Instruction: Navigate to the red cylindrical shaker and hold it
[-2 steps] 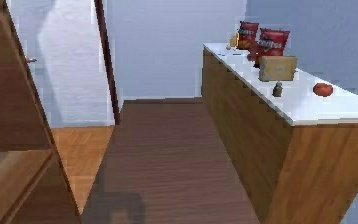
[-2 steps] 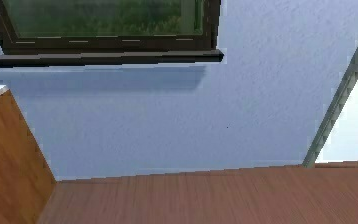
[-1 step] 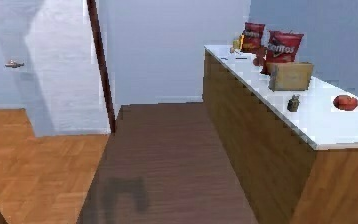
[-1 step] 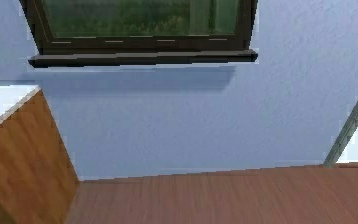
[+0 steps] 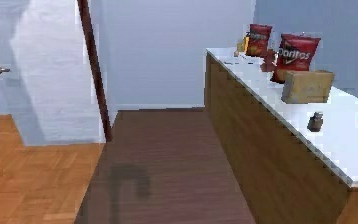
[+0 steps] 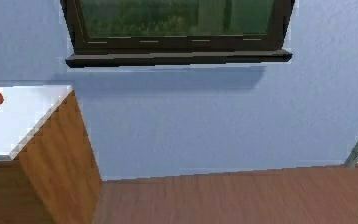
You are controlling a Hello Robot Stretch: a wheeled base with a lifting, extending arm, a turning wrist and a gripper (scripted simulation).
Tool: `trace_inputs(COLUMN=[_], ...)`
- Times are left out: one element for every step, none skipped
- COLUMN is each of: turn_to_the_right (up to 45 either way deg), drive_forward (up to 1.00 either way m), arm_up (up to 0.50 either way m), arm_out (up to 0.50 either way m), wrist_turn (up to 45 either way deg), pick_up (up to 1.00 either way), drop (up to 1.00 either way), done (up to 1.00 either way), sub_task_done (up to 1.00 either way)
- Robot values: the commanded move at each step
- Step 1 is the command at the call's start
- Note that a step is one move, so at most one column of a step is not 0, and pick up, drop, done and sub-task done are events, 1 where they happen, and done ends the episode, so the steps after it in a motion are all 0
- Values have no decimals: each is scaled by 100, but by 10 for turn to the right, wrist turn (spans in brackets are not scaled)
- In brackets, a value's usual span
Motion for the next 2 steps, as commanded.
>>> trace_inputs(turn_to_the_right=[450,390], drive_forward=[0,0], arm_up=[0,0], arm_out=[0,0], wrist_turn=[0,0], pick_up=[0,0], drop=[0,0], done=[0,0], sub_task_done=[0,0])
